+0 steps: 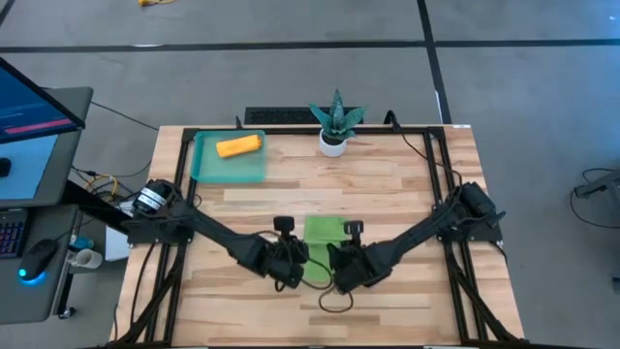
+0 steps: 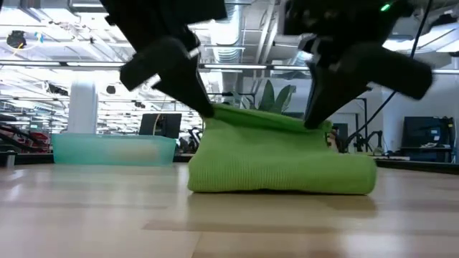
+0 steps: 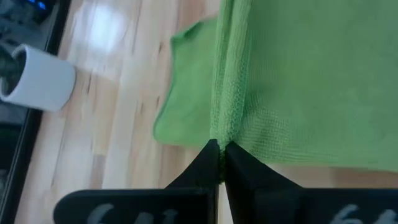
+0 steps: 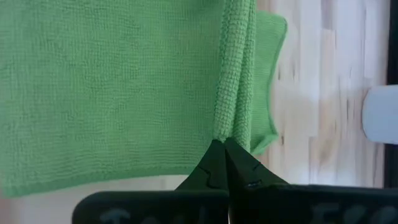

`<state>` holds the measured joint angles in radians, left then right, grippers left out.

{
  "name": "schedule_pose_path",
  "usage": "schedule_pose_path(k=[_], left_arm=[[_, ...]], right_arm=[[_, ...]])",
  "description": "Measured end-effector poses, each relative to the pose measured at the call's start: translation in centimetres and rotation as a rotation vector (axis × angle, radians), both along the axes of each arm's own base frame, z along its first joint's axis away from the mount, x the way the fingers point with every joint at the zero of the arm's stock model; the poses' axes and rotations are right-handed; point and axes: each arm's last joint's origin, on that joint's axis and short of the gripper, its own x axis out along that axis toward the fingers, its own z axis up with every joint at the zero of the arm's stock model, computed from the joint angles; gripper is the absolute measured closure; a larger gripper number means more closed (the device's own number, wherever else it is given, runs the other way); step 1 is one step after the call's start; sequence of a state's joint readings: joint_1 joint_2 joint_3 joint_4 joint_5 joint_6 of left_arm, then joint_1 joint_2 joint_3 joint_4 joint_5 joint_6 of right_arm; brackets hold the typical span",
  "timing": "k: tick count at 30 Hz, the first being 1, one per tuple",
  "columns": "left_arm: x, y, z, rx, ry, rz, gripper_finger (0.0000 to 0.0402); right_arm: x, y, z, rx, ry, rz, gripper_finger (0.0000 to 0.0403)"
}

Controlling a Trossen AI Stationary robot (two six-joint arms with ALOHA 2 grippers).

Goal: Roll microfiber towels into tight, uniform cylinder then place into a basket
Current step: Fold the light green microfiber cloth

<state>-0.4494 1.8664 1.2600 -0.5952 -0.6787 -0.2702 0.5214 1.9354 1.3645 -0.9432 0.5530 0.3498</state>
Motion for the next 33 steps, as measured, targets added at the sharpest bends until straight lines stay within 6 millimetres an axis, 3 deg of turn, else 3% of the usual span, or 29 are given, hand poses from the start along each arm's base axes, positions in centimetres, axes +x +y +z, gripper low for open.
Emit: schedule_pose_path(k=[6, 14, 23, 33], left_arm=[[1.0, 2.0, -0.1, -0.044, 0.030, -0.008, 0.0400], [1.7, 4.0, -0.2, -0.101, 0.061, 0.005, 0.0400], [1.9, 4.6, -0.2, -0.122, 0.071, 0.010, 0.0392], [1.1, 4.7, -0.5, -0.138, 0.132, 0.060, 0.0333]], right_arm=[[0.8, -2.3, -0.6, 0.047, 0.044, -0.055, 0.0401], [0.9, -3.5, -2.0, 0.066, 0.025, -0.098, 0.0401], [0.9, -3.8, -2.3, 0.065, 0.016, -0.107, 0.0401], [1.1, -4.7, -2.5, 0.063, 0.026, -0.129, 0.0401]])
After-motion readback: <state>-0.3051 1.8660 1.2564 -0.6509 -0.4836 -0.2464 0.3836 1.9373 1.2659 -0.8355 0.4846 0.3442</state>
